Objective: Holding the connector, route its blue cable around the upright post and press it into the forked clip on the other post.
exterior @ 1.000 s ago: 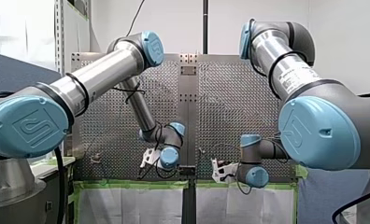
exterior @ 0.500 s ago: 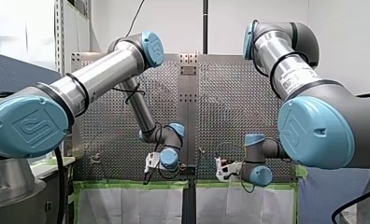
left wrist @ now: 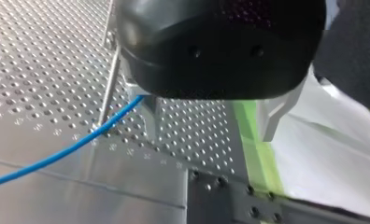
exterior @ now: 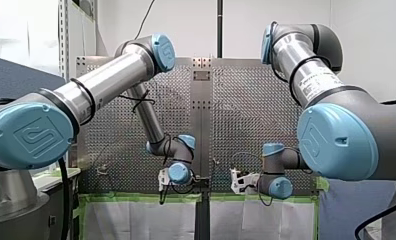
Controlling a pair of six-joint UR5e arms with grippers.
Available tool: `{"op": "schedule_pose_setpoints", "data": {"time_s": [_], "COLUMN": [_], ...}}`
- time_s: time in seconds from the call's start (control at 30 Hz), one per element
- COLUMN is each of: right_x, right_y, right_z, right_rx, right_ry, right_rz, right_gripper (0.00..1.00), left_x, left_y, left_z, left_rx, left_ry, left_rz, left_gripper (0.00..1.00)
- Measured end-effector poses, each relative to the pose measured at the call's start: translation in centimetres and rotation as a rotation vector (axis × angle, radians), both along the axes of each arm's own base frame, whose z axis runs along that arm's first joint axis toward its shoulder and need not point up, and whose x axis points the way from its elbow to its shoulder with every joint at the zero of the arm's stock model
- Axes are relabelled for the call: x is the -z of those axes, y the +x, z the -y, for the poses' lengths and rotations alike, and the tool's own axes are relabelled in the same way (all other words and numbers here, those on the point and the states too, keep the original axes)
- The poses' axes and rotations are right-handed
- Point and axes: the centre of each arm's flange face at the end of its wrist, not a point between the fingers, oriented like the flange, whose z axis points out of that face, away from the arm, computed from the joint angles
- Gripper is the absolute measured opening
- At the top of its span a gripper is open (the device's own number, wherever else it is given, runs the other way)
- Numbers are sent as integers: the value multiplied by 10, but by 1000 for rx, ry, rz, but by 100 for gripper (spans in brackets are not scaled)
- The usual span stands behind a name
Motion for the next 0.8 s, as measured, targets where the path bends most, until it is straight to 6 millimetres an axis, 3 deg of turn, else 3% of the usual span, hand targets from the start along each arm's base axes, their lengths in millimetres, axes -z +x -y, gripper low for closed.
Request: {"op": "schedule_pose_setpoints", "data": {"time_s": [0.5, 0.8], "right_x": [-3, -5], "right_y": [2, 5], "right_z": [9, 15], "right_rx": [-6, -8], "right_ry": [-2, 1], "right_rz": [8, 6], "right_gripper": [0, 0], "left_x": [-1, -2], "left_y": [-5, -19], "left_z": [6, 26], "left_rx": [-39, 15], "left_ry": [-90, -58], "left_rz": [-2, 24], "left_gripper": [100, 100]}}
